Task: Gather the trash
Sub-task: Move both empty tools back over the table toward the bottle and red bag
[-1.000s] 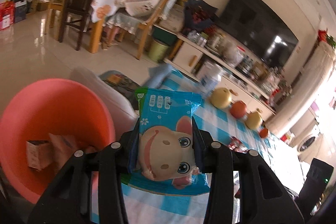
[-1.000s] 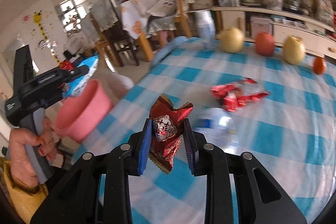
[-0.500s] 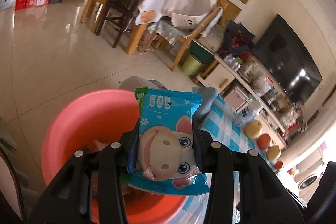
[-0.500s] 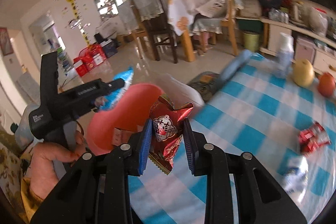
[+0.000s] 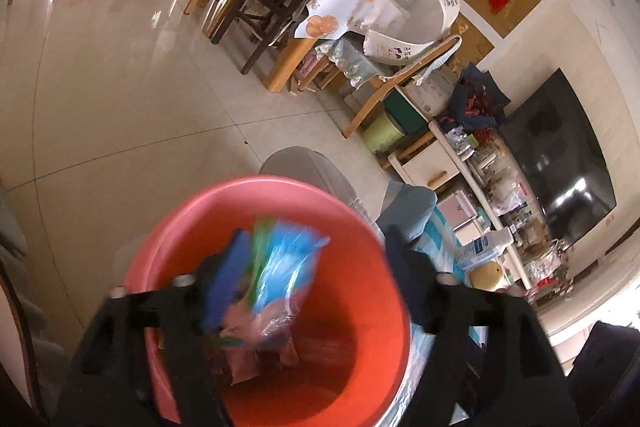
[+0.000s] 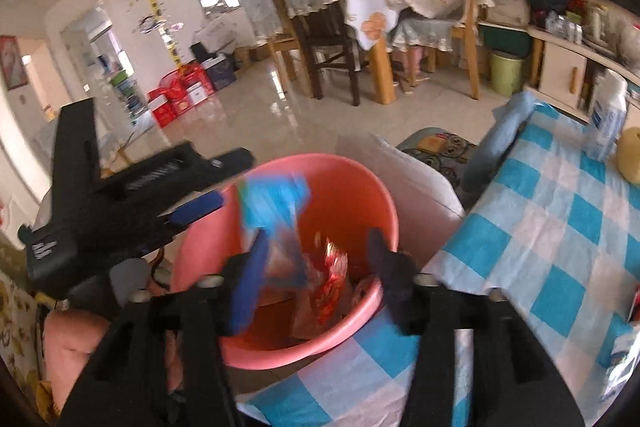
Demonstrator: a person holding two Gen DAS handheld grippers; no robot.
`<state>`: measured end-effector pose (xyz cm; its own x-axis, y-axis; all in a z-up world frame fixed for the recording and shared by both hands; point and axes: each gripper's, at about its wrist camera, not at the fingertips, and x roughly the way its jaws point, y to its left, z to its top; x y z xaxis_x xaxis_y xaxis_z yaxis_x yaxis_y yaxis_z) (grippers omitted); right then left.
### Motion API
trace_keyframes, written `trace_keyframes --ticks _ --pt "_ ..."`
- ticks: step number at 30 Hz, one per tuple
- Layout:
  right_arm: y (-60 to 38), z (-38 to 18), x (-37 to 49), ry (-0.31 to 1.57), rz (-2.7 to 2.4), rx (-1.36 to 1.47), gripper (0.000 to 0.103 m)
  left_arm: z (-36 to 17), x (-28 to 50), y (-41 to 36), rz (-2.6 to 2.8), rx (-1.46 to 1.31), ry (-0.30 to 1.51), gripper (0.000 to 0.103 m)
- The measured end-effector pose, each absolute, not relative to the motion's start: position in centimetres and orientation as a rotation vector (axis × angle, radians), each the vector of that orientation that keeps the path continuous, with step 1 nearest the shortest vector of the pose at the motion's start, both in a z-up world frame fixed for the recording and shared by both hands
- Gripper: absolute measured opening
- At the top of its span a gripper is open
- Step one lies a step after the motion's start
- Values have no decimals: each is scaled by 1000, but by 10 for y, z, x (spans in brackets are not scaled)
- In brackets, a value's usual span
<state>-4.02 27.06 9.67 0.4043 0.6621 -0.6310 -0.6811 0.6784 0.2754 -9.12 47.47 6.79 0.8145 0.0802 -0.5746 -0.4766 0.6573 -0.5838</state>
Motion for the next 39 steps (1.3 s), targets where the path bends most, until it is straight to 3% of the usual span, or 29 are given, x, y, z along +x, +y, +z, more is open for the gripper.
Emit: trace_keyframes --ticks 4,7,39 --pt "254 95 -42 765 777 -13 85 69 -89 471 360 -769 543 86" --pt "237 96 -44 750 732 -5 90 72 -89 467 368 -747 531 91" --pt "85 87 -101 766 430 74 95 99 -64 325 26 -388 528 99"
